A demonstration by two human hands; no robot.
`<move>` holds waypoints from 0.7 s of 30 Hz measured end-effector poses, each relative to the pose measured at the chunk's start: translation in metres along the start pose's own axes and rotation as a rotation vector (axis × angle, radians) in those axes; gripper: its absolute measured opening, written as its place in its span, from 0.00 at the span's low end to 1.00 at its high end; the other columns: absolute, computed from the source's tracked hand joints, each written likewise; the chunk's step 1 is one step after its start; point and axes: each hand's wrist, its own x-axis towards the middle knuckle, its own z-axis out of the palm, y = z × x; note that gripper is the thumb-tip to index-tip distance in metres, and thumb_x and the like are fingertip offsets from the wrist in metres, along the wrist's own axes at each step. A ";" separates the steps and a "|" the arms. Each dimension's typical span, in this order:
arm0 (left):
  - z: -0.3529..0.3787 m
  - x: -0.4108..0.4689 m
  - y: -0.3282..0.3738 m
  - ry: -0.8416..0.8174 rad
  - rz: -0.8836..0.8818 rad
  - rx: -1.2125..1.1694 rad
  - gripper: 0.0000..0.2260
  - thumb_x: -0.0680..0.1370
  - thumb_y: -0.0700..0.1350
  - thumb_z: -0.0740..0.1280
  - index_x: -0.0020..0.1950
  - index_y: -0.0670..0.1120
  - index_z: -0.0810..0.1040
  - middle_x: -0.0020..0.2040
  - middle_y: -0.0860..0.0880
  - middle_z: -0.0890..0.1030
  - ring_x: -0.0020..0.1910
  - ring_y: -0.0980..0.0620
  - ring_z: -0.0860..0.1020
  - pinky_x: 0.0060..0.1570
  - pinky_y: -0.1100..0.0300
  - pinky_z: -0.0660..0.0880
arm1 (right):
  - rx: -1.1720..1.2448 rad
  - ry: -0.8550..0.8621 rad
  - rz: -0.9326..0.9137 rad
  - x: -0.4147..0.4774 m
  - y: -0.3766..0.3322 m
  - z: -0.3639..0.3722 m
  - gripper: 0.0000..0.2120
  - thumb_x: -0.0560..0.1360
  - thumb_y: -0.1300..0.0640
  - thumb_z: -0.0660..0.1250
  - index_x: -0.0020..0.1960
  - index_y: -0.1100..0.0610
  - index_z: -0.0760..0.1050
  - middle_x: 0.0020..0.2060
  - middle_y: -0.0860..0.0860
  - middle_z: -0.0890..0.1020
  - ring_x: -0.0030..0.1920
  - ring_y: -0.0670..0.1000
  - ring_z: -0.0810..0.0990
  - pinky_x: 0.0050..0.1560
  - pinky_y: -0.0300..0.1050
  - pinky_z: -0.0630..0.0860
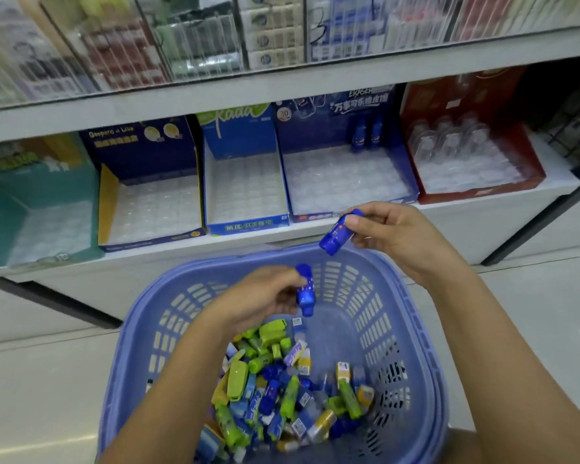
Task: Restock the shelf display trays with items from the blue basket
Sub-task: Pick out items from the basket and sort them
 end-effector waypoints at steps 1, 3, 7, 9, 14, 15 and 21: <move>0.005 -0.001 0.015 -0.021 0.043 -0.094 0.09 0.78 0.38 0.58 0.42 0.43 0.75 0.35 0.45 0.78 0.33 0.53 0.77 0.33 0.63 0.77 | -0.014 0.025 -0.022 0.002 -0.007 -0.001 0.02 0.72 0.61 0.69 0.44 0.57 0.80 0.34 0.51 0.81 0.32 0.45 0.77 0.39 0.35 0.77; 0.016 -0.001 0.039 -0.051 0.103 -0.246 0.10 0.78 0.38 0.54 0.45 0.42 0.74 0.32 0.45 0.79 0.29 0.52 0.77 0.29 0.63 0.76 | -0.050 0.074 -0.060 0.008 -0.019 -0.003 0.04 0.72 0.58 0.70 0.43 0.59 0.79 0.29 0.48 0.80 0.29 0.45 0.76 0.36 0.36 0.77; 0.033 0.016 0.063 0.073 0.252 -0.025 0.05 0.79 0.44 0.63 0.45 0.44 0.74 0.31 0.48 0.73 0.26 0.54 0.70 0.24 0.64 0.68 | -0.114 0.180 -0.055 0.022 -0.039 -0.005 0.12 0.70 0.53 0.73 0.38 0.59 0.74 0.23 0.47 0.77 0.23 0.44 0.73 0.28 0.36 0.74; 0.037 0.027 0.070 0.086 0.321 0.067 0.07 0.75 0.49 0.68 0.46 0.45 0.78 0.35 0.50 0.75 0.28 0.56 0.69 0.25 0.65 0.67 | -0.188 0.235 -0.045 0.029 -0.044 -0.007 0.16 0.69 0.50 0.73 0.35 0.58 0.70 0.23 0.49 0.77 0.22 0.44 0.70 0.27 0.37 0.71; 0.042 0.047 0.083 0.040 0.359 0.036 0.07 0.74 0.48 0.71 0.45 0.45 0.82 0.32 0.50 0.76 0.28 0.57 0.68 0.26 0.67 0.66 | -0.348 0.252 -0.029 0.043 -0.057 -0.017 0.18 0.69 0.46 0.72 0.39 0.60 0.72 0.25 0.49 0.76 0.22 0.43 0.71 0.25 0.36 0.69; 0.042 0.051 0.084 0.043 0.356 0.021 0.08 0.74 0.48 0.70 0.46 0.44 0.82 0.33 0.49 0.77 0.28 0.57 0.68 0.26 0.67 0.66 | -0.339 0.229 -0.034 0.045 -0.061 -0.020 0.18 0.70 0.46 0.72 0.41 0.61 0.74 0.25 0.48 0.77 0.22 0.43 0.72 0.24 0.34 0.69; 0.045 0.076 0.094 0.384 0.608 0.250 0.09 0.69 0.42 0.76 0.44 0.50 0.78 0.33 0.58 0.77 0.28 0.61 0.71 0.31 0.70 0.70 | -0.323 0.188 -0.060 0.067 -0.073 -0.036 0.12 0.68 0.52 0.74 0.42 0.61 0.80 0.30 0.54 0.81 0.29 0.46 0.78 0.32 0.36 0.80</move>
